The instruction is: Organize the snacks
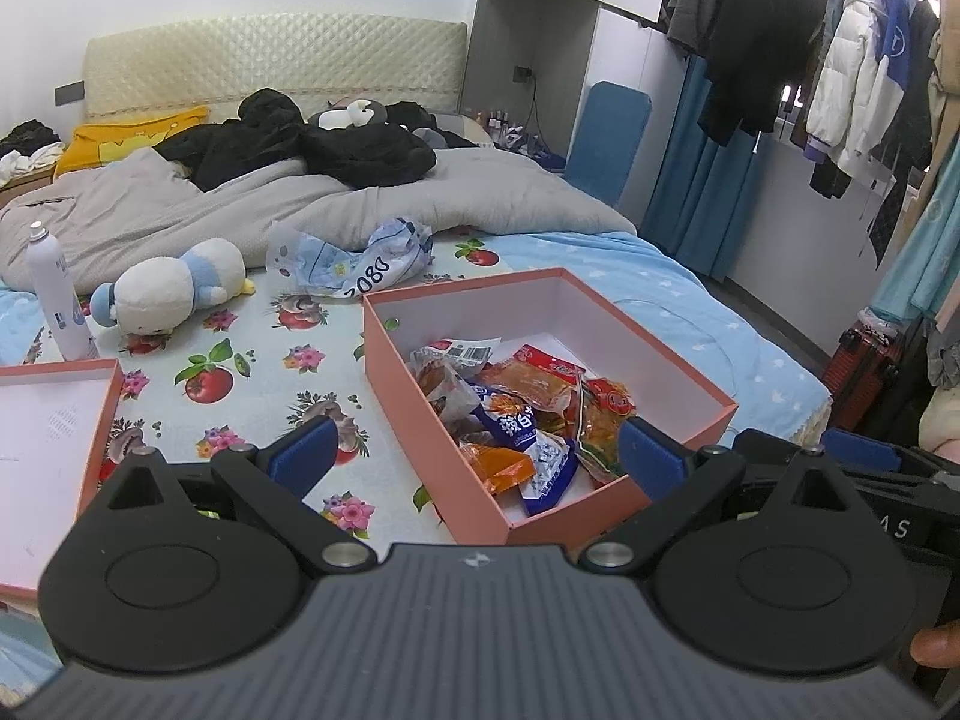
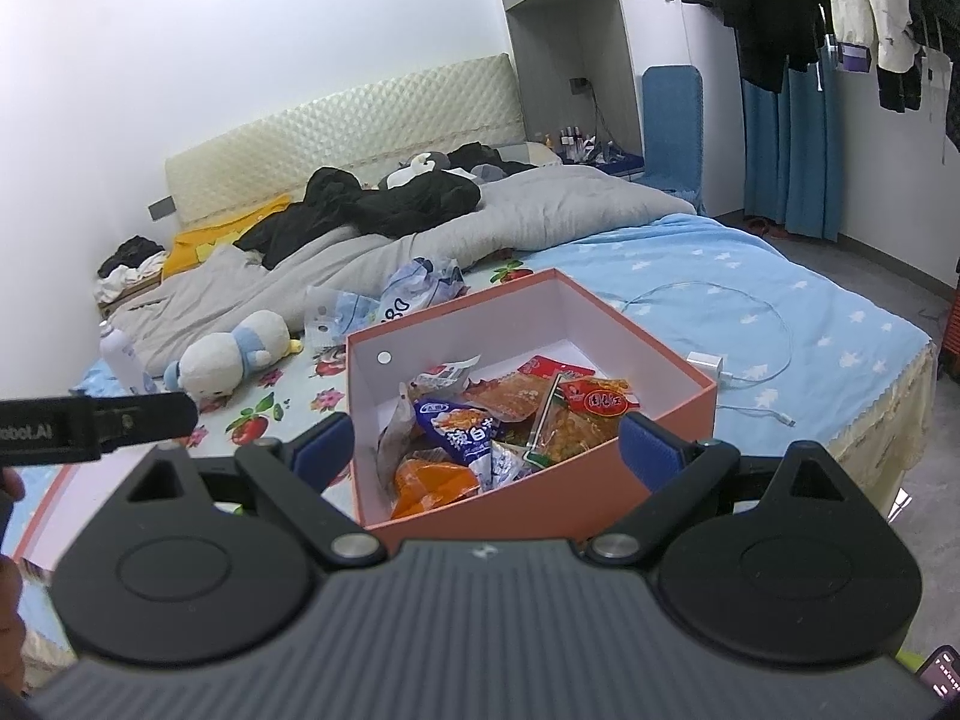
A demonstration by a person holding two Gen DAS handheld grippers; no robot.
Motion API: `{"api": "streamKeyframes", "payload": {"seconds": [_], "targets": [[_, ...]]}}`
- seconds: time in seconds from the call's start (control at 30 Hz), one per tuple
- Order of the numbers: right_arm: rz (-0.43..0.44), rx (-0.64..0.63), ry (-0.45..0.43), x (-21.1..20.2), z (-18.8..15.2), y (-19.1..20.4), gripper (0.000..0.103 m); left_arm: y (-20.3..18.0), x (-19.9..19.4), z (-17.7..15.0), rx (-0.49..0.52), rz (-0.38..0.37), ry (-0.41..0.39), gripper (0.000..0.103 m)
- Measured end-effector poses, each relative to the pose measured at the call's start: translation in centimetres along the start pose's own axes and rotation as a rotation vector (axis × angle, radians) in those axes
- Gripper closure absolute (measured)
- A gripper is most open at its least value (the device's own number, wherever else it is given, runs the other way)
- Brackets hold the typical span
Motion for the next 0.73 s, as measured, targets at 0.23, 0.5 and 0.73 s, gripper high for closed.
{"api": "streamKeyframes", "payload": {"seconds": [0.23, 0.5, 0.73], "targets": [[0.001, 0.002, -0.001, 0.06, 0.04, -0.03, 0.007, 0.01, -0.09, 0.12, -0.006, 0.003, 0.001, 0.002], [0.003, 0.002, 0.003, 0.18, -0.12, 0.10, 0.007, 0.01, -0.10, 0.16, -0.005, 0.006, 0.000, 0.002], [0.007, 0.003, 0.005, 0.37, -0.18, 0.22, 0.007, -0.02, -0.11, 0.17, -0.005, 0.006, 0.000, 0.002]]}}
Point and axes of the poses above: each gripper's, at about its wrist camera, not at the fingertips, and x roughly the way its jaws point, y to its left, z to its top, the point moved 7 cm from there along x, roughly the way its jaws point, and after that the axes turned 7 degrees about z, right-handed, at the moved point
